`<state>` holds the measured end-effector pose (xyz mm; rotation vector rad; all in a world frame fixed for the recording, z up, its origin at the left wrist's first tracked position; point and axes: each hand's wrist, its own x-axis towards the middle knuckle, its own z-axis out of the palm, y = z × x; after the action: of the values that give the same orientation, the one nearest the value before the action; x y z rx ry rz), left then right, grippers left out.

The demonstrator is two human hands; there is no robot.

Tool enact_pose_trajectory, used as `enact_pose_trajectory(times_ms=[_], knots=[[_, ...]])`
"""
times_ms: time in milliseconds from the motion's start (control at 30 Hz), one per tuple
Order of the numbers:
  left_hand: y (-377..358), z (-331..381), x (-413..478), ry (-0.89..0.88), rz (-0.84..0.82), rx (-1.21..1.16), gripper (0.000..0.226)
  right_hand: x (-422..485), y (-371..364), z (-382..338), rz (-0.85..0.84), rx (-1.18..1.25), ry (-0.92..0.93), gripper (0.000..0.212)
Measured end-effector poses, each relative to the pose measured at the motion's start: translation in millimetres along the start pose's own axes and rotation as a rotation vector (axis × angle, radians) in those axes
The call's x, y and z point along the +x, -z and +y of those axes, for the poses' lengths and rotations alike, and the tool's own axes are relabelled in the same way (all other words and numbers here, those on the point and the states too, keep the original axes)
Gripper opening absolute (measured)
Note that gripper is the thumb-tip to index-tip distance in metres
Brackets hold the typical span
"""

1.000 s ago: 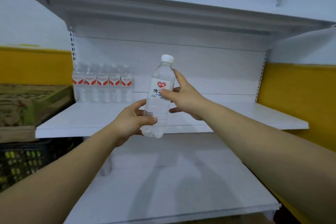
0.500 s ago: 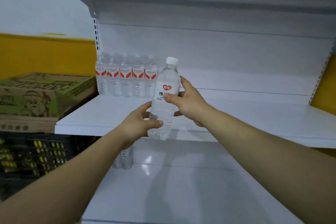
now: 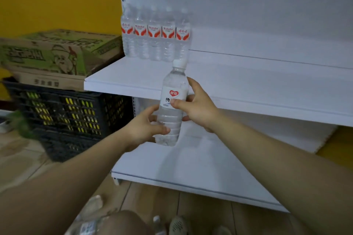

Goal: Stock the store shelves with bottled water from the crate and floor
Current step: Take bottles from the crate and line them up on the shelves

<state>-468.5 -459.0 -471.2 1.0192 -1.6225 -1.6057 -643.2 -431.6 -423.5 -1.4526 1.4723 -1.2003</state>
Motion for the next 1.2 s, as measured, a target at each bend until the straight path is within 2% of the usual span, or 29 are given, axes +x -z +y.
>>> enact_pose_trajectory(times_ms=[167,367,600,767,967,1067,1200], knots=[[-2.8,-40.7,-6.5,0.061,-0.03,-0.001,0.07,-8.7,-13.9,39.4,-0.028,-0.05,-0.02,0.085],[-2.7,-112.7,9.5,0.134,-0.008,-0.003,0.077,-2.9,-32.4,109.7,-0.096,-0.078,-0.086,0.083],[9.3,-201.1,66.2,0.195,0.0,-0.017,0.071,37.9,-57.8,191.9,-0.153,-0.072,-0.152,0.079],[23.3,-256.9,111.0,0.182,-0.024,0.032,0.068,76.5,-76.1,244.6,-0.124,-0.106,-0.197,0.074],[40.5,-317.4,165.6,0.271,-0.01,0.184,0.07,118.2,-95.3,298.1,-0.079,-0.18,-0.191,0.076],[49.6,-350.6,189.0,0.373,0.035,0.471,0.072,136.6,-96.5,324.0,-0.068,-0.199,-0.185,0.072],[60.8,-391.3,208.5,0.44,0.09,0.731,0.071,156.9,-101.3,352.6,-0.069,-0.197,-0.189,0.068]])
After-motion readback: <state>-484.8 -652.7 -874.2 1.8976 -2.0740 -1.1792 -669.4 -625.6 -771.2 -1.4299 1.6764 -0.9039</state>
